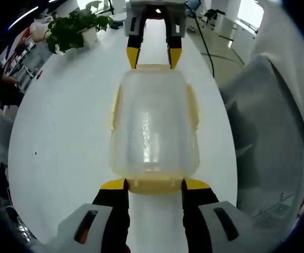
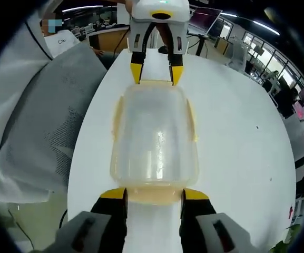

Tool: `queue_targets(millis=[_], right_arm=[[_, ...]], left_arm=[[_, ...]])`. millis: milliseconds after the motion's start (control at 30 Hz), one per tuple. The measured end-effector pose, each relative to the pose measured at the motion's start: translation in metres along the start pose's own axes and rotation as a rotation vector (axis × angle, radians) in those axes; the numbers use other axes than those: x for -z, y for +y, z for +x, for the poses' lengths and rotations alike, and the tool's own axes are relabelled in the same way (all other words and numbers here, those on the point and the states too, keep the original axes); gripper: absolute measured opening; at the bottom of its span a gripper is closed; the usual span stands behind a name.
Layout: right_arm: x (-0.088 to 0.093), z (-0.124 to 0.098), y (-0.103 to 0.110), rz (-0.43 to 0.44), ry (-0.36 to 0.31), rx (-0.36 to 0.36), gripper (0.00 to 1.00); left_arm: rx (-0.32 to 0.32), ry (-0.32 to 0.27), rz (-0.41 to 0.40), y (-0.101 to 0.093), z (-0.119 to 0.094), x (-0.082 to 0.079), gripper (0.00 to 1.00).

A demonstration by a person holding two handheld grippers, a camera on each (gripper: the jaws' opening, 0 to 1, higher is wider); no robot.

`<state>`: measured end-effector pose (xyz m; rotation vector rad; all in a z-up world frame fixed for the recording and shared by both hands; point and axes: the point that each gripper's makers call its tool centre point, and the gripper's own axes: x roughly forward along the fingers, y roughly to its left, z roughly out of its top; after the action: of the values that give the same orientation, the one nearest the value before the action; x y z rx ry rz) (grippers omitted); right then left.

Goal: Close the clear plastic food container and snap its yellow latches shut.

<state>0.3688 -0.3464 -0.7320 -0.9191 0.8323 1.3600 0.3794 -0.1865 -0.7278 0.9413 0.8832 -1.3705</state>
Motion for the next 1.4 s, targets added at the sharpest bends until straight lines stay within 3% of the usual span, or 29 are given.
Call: queue_targets(millis=[733, 1400], right_arm=[[0.008, 0.007, 0.002, 0.008, 0.011, -0.024, 0.38], [0.010, 0.010, 0.003, 0.013, 0.020, -0.029, 0.38]], left_arm=[[0.027, 0.007, -0.002, -0.002, 0.013, 0.001, 0.37], [0.010, 0.007, 0.005, -0.001, 0.014, 0.002, 0.38]])
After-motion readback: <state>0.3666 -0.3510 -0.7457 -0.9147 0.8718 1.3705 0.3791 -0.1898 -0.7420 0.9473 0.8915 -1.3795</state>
